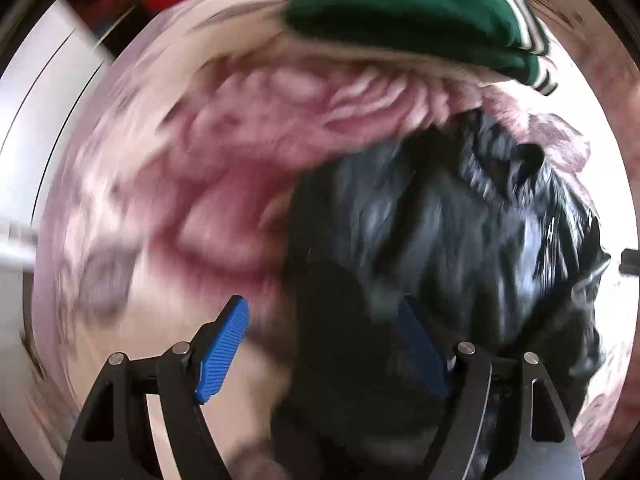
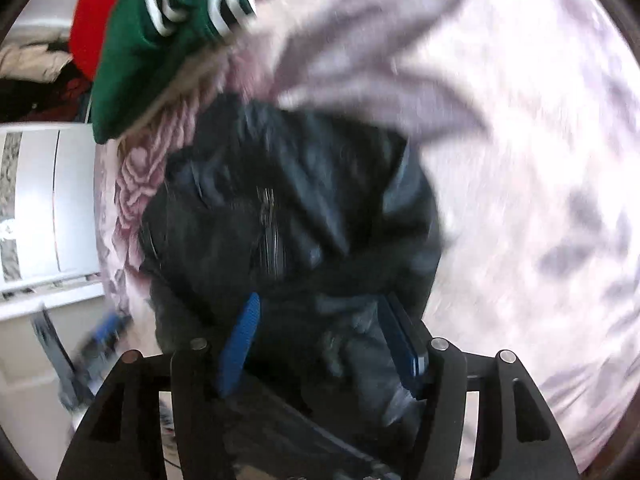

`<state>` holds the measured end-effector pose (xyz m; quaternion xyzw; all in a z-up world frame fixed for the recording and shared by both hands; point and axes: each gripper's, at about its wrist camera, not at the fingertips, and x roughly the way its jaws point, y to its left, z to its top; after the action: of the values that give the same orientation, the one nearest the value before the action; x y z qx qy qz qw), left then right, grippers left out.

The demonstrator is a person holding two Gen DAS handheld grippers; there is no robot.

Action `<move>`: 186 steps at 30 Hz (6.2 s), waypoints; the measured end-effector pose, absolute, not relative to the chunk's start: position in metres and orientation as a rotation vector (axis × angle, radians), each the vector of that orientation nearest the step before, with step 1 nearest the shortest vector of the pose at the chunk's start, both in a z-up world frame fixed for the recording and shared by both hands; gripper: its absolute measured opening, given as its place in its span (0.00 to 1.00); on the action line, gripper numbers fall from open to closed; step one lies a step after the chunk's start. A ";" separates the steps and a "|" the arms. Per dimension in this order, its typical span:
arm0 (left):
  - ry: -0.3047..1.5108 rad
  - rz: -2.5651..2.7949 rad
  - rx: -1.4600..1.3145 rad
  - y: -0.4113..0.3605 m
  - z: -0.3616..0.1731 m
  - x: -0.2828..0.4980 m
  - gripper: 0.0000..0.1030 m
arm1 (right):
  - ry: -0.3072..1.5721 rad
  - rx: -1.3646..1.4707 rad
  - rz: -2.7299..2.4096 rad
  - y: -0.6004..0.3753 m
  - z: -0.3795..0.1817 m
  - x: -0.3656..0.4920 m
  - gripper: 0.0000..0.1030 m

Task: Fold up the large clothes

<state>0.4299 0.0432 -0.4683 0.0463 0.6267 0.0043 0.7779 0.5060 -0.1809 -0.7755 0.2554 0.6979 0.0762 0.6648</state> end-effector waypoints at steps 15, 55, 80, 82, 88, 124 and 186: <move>1.506 -0.478 0.435 -0.009 -0.570 0.541 0.19 | 1.740 0.139 0.332 -0.137 -0.860 0.650 0.67; 1.362 -0.095 -0.906 0.187 -0.459 0.218 0.62 | 1.500 0.852 0.293 -0.161 -0.732 0.264 0.95; 1.332 -0.092 -0.760 0.164 -0.474 0.228 0.06 | 1.358 1.216 -0.024 -0.228 -0.783 0.272 0.10; 1.377 -0.062 -0.800 0.167 -0.506 0.221 0.07 | 1.396 1.204 -0.045 -0.229 -0.797 0.261 0.10; 1.421 -0.051 -0.737 0.167 -0.546 0.215 0.12 | 1.441 1.185 -0.112 -0.226 -0.847 0.267 0.10; 1.545 -0.225 -0.317 0.056 -0.518 0.334 0.04 | 1.763 0.494 -0.009 -0.068 -0.838 0.418 0.00; 1.182 0.222 -1.309 -0.138 -0.535 -0.007 0.99 | 1.820 0.498 0.783 -0.202 -0.843 0.425 0.80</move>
<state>-0.0074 -0.1377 -0.5351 -0.5717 0.5163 0.0969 0.6302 0.4247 -0.2018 -0.8426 0.2080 0.7598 0.3270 0.5221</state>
